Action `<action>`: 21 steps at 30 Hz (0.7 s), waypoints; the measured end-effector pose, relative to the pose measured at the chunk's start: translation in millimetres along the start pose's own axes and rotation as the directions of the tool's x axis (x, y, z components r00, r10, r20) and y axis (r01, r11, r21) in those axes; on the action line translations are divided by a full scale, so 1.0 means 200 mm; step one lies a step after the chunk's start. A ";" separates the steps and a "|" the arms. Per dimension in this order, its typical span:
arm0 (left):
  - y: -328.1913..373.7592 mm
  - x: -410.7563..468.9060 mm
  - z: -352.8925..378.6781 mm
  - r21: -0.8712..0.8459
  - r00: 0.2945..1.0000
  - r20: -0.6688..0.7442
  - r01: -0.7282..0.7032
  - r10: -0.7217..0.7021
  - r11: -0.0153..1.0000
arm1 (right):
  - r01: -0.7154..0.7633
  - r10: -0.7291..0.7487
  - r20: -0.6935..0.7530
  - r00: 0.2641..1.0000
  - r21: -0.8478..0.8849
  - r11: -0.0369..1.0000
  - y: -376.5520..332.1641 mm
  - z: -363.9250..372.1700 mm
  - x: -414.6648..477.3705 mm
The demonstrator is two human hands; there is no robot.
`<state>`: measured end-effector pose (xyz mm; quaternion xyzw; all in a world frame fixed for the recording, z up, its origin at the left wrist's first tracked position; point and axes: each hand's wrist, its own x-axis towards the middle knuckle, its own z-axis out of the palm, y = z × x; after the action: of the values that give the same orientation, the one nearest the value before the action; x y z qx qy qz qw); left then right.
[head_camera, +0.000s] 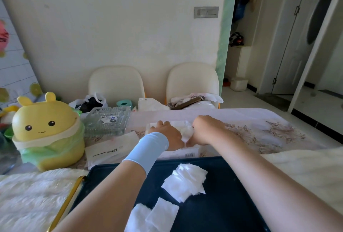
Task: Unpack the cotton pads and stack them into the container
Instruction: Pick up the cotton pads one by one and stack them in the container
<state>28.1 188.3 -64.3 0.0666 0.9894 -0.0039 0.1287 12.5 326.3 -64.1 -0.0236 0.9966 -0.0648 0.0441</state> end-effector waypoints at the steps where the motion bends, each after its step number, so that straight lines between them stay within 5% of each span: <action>1: 0.00 0.00 0.00 -0.003 1.000 -0.002 0.001 -0.001 1.000 | -0.011 0.011 0.003 1.000 -0.068 0.998 -0.03 0.00 0.01; 8: -0.04 -0.01 0.03 -0.070 0.999 -0.051 -0.013 0.009 0.997 | -0.048 0.070 0.066 0.995 -0.289 0.956 -0.19 0.00 0.05; 13: -0.09 -0.03 0.06 -0.209 0.994 -0.098 -0.059 0.039 0.976 | -0.065 0.092 0.376 0.922 -0.084 0.994 -0.17 -0.08 0.07; 21: -0.11 -0.01 0.10 -0.216 0.988 -0.127 -0.109 0.083 0.970 | -0.087 0.126 0.241 0.962 -0.166 0.982 -0.22 0.05 0.09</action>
<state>31.4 165.2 -84.3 0.0998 0.9851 0.1167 0.0770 -2.2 281.1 -70.1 0.0190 0.9849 0.0184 0.1712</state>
